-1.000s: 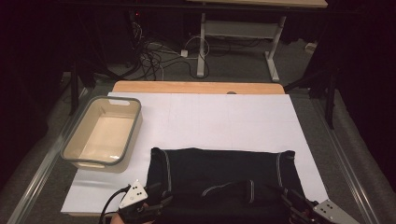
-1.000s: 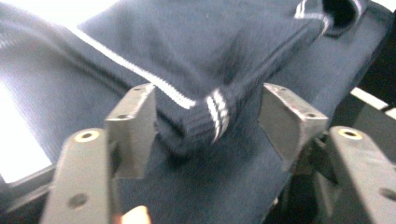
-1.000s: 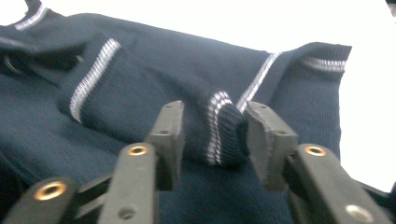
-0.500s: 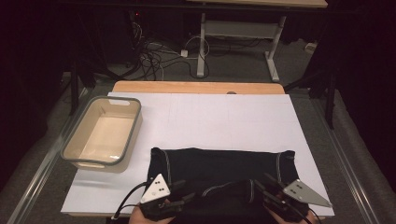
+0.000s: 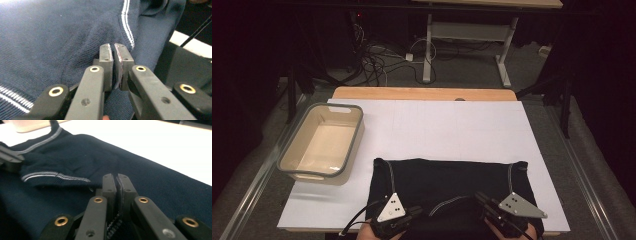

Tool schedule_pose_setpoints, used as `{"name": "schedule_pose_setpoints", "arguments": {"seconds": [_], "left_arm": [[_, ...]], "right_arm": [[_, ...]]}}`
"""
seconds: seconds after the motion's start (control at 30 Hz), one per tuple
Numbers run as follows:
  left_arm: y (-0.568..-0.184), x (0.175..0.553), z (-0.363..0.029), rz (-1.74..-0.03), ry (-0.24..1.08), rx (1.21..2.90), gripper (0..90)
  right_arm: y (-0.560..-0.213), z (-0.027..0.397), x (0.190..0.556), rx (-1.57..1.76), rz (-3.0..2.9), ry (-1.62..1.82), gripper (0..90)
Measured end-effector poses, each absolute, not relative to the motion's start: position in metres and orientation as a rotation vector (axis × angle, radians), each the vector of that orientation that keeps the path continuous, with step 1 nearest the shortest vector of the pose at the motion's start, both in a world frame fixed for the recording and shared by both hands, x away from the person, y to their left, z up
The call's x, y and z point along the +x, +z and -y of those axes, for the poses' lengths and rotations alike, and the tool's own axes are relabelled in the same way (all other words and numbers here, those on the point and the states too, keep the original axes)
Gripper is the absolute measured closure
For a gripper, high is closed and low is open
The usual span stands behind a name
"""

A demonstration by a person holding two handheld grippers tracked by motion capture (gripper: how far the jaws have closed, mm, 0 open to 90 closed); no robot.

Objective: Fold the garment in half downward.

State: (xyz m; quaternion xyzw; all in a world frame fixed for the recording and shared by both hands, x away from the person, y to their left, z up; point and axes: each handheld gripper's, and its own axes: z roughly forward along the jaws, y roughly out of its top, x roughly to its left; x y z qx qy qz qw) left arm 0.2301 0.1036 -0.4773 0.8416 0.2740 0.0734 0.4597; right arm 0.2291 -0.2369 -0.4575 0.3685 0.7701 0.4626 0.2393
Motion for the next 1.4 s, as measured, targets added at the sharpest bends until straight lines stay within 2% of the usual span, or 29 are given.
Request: {"name": "schedule_pose_setpoints", "arguments": {"seconds": [0.23,0.27,0.33,0.4,0.47,0.63,0.73,0.83,1.1,1.13,1.17,1.33,1.4], "left_arm": [[-0.468,0.21,-0.116,-0.623,0.15,2.044,82.9],[-0.467,0.207,-0.116,-0.613,0.146,2.04,82.8],[-0.468,0.202,-0.117,-0.604,0.15,2.047,81.8],[-0.47,0.2,-0.119,-0.604,0.115,2.047,74.4],[-0.47,0.2,-0.125,-0.618,0.11,2.031,67.7],[-0.471,0.208,-0.149,-0.778,0.243,1.988,49.6],[-0.479,0.216,-0.164,-0.892,0.283,1.972,43.0],[-0.486,0.22,-0.167,-0.934,0.27,1.991,43.0],[-0.493,0.22,-0.166,-0.933,0.266,2.023,44.9],[-0.494,0.221,-0.166,-0.931,0.252,2.036,46.4],[-0.494,0.221,-0.165,-0.925,0.251,2.042,51.9],[-0.493,0.219,-0.161,-0.897,0.272,2.07,62.5],[-0.493,0.219,-0.16,-0.892,0.266,2.068,68.0]], "right_arm": [[-0.448,0.247,0.189,0.961,-2.102,1.33,85.9],[-0.446,0.248,0.184,0.956,-2.102,1.333,84.4],[-0.444,0.252,0.174,0.95,-2.09,1.365,75.5],[-0.441,0.258,0.169,0.949,-2.066,1.382,69.9],[-0.439,0.267,0.17,0.974,-2.041,1.38,68.3],[-0.448,0.294,0.182,1.103,-1.974,1.26,63.9],[-0.46,0.312,0.19,1.213,-1.941,1.186,59.4],[-0.472,0.324,0.2,1.308,-1.934,1.156,55.9],[-0.484,0.329,0.197,1.362,-1.966,1.113,55.9],[-0.485,0.33,0.197,1.364,-1.971,1.113,55.8],[-0.485,0.33,0.197,1.365,-1.971,1.118,55.8],[-0.487,0.324,0.201,1.34,-1.991,1.102,56.3],[-0.489,0.325,0.203,1.327,-1.999,1.107,59.0]]}}
